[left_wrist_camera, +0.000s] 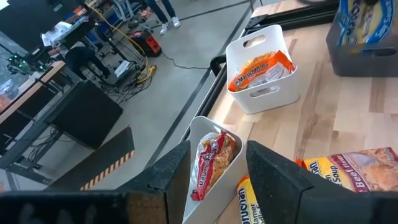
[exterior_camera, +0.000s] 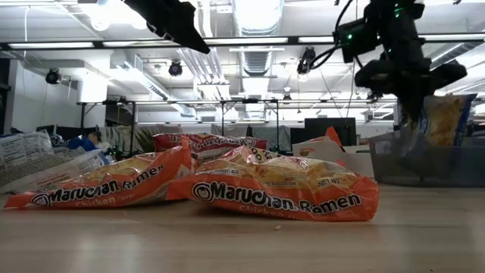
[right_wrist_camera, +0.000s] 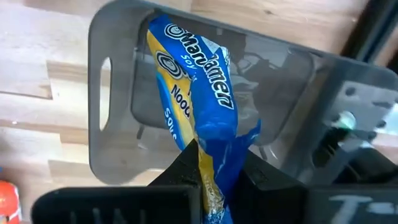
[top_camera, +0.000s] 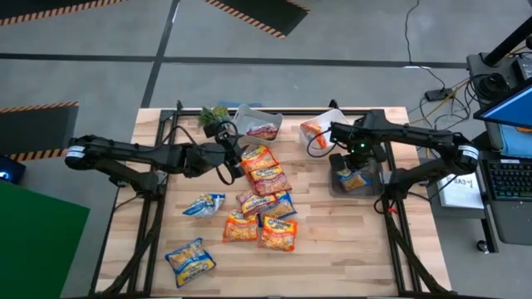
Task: Sort Maruchan noodles
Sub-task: Put the blue noodle pack into the black bin
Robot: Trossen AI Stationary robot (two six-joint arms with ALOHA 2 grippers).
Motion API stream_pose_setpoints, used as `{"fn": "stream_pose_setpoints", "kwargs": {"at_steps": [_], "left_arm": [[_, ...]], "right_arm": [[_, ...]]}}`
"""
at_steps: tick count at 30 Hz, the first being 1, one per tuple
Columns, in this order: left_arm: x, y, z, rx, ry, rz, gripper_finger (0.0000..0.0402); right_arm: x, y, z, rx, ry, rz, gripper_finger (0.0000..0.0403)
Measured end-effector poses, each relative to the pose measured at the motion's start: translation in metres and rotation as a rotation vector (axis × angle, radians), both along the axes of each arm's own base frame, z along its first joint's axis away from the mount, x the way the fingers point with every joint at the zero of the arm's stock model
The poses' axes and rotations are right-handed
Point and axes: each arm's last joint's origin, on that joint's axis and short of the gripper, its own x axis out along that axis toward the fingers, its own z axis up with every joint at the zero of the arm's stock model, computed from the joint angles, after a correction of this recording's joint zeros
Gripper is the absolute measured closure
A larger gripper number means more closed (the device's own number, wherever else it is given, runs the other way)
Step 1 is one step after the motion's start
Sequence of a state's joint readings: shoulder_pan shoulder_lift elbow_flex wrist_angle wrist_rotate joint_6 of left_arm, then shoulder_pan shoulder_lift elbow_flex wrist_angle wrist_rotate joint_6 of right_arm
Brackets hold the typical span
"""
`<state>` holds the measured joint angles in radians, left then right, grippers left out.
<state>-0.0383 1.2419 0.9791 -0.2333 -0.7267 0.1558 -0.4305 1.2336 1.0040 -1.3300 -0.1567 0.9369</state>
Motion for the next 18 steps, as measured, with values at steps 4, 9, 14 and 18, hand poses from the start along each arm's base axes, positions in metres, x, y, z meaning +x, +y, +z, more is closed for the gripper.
{"fn": "stream_pose_setpoints", "kwargs": {"at_steps": [4,9,14,18], "left_arm": [[0.0,0.0,0.0,0.002,0.008,-0.009,0.0262],[0.0,0.0,0.0,0.003,0.009,-0.009,0.0262],[0.0,0.0,0.0,0.004,0.011,-0.009,0.0262],[0.0,0.0,0.0,0.005,0.012,-0.009,0.0262]], "right_arm": [[0.01,-0.004,-0.006,-0.007,-0.021,0.038,0.0339],[0.024,-0.011,-0.001,-0.043,-0.099,0.048,0.0289],[0.037,-0.015,0.014,-0.067,-0.159,0.069,0.0255],[0.048,-0.015,0.03,-0.095,-0.228,0.091,0.0242]]}}
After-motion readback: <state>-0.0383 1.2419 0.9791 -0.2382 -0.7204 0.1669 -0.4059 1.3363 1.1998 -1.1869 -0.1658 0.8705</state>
